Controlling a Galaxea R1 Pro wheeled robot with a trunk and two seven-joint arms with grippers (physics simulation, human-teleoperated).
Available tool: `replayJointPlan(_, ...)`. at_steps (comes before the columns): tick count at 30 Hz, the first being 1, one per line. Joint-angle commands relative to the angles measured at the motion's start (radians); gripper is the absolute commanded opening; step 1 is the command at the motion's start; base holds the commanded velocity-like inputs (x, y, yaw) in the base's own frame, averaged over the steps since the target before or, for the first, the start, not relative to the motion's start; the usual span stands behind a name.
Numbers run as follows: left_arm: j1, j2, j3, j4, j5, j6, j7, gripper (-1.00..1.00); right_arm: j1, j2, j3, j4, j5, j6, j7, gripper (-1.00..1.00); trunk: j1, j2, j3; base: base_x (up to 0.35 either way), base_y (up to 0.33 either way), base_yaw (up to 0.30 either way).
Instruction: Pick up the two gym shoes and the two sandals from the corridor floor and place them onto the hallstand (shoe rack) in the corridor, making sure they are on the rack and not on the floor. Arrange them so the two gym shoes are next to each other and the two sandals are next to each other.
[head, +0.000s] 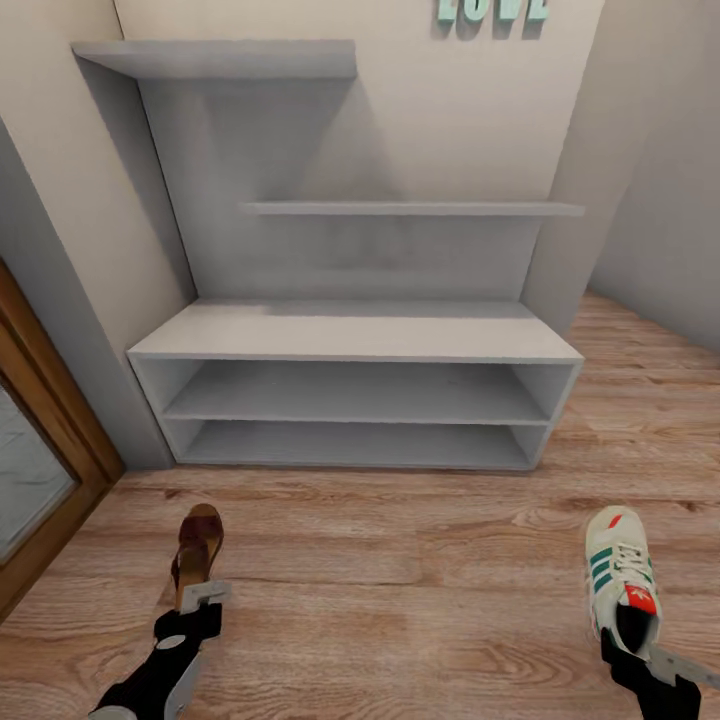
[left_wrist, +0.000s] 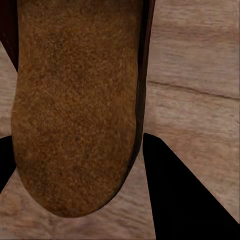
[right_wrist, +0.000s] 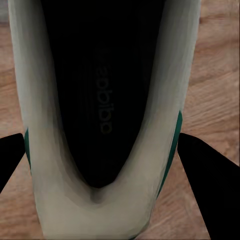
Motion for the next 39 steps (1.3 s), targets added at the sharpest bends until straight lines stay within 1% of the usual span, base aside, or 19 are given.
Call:
replayJointPlan(1,-0.029,-0.006,0.002,0.001,-0.002,0.024,0.026,-1.0,0.0,-0.019,-0.003,0.0,-0.003,-0.001,-0.006,-1.0,0.0,0.0,-0.001,0.0,0.0,0.0)
replayJointPlan(2,-0.042,-0.011,0.001,0.001,-0.002,0.037,0.039,-1.0,0.0,-0.027,-0.01,0.0,-0.003,-0.001,-0.006,-1.0,0.0,0.0,-0.001,0.0,0.0,0.0)
replayJointPlan(5,-0.096,-0.046,0.0,0.0,-0.002,0.094,0.106,-1.0,0.0,-0.063,-0.047,-0.001,-0.005,0.006,-0.005,-1.0,0.0,0.0,-0.001,0.0,0.0,0.0)
replayJointPlan(7,-0.115,-0.071,-0.001,-0.002,-0.009,0.108,0.141,-1.0,0.0,-0.071,-0.059,-0.003,-0.005,0.008,-0.006,-1.0,0.0,0.0,-0.001,0.0,0.0,0.0)
replayJointPlan(8,-0.134,-0.089,-0.005,-0.019,-0.033,0.105,0.17,-1.0,0.0,-0.068,-0.065,-0.007,-0.003,0.008,-0.005,-1.0,0.0,0.0,-0.001,0.0,0.0,0.0)
replayJointPlan(9,-0.136,-0.09,-0.007,-0.024,-0.041,0.099,0.173,-1.0,0.0,-0.066,-0.064,-0.008,-0.001,0.007,-0.005,-1.0,0.0,0.0,-0.001,0.0,0.0,0.0)
replayJointPlan(10,-0.138,-0.091,-0.008,-0.027,-0.053,0.073,0.176,-1.0,0.0,-0.065,-0.065,-0.009,0.0,0.007,-0.005,-1.0,0.0,0.0,-0.001,0.0,0.0,0.0)
replayJointPlan(11,-0.139,-0.093,-0.007,-0.028,-0.069,0.022,0.179,-1.0,0.0,-0.065,-0.067,-0.008,-0.002,0.008,-0.006,-1.0,0.0,0.0,-0.001,0.0,0.0,0.0)
replayJointPlan(12,-0.139,-0.095,-0.007,-0.028,-0.076,0.004,0.182,-1.0,0.0,-0.065,-0.067,-0.008,-0.003,0.008,-0.006,-1.0,0.0,0.0,-0.001,0.0,0.0,0.0)
replayJointPlan(18,-0.145,-0.112,-0.007,-0.03,-0.087,-0.024,0.208,-1.0,0.0,-0.071,-0.068,-0.001,-0.005,0.006,-0.017,-1.0,0.0,0.0,-0.001,0.0,0.0,0.0)
replayJointPlan(20,-0.158,-0.113,-0.008,-0.026,-0.087,-0.024,0.209,-1.0,0.0,-0.076,-0.068,0.0,-0.006,0.006,-0.041,-1.0,0.0,0.0,-0.001,0.0,0.0,0.0)
replayJointPlan(21,-0.169,-0.114,-0.007,-0.022,-0.087,-0.02,0.206,-1.0,0.0,-0.081,-0.068,0.001,-0.006,0.006,-0.069,-1.0,0.0,0.0,-0.001,0.0,0.0,0.0)
replayJointPlan(23,-0.187,-0.117,-0.007,-0.017,-0.086,0.012,0.2,-1.0,0.0,-0.091,-0.069,0.002,-0.007,0.007,-0.139,-1.0,0.0,0.0,-0.001,0.0,0.0,0.0)
replayJointPlan(24,-0.191,-0.12,-0.007,-0.016,-0.086,0.025,0.199,-1.0,0.0,-0.093,-0.069,0.002,-0.007,0.007,-0.156,-1.0,0.0,0.0,-0.001,0.0,0.0,0.0)
replayJointPlan(27,-0.221,-0.152,-0.016,-0.015,-0.088,0.12,0.188,-1.0,0.0,-0.096,-0.069,0.003,-0.008,0.007,-0.223,-1.0,0.0,0.0,-0.001,0.0,0.0,0.0)
replayJointPlan(32,-0.275,-0.159,-0.041,-0.016,-0.084,0.222,0.14,-1.0,0.0,-0.084,-0.067,0.002,-0.008,0.008,-0.244,-1.0,0.0,0.0,-0.001,0.0,0.0,0.0)
replayJointPlan(34,-0.29,-0.158,-0.045,-0.021,-0.081,0.257,0.114,-1.0,0.0,-0.069,-0.065,0.001,-0.007,0.008,-0.246,-1.0,0.0,0.0,-0.001,0.0,0.0,0.0)
replayJointPlan(37,-0.297,-0.158,-0.047,-0.028,-0.084,0.282,0.096,-1.0,0.0,-0.053,-0.064,0.0,-0.005,0.008,-0.246,-1.0,0.0,0.0,-0.001,0.0,0.0,0.0)
replayJointPlan(39,-0.299,-0.157,-0.048,-0.029,-0.084,0.285,0.094,-1.0,0.0,-0.051,-0.063,0.0,-0.005,0.008,-0.246,-1.0,0.0,0.0,-0.001,0.0,0.0,0.0)
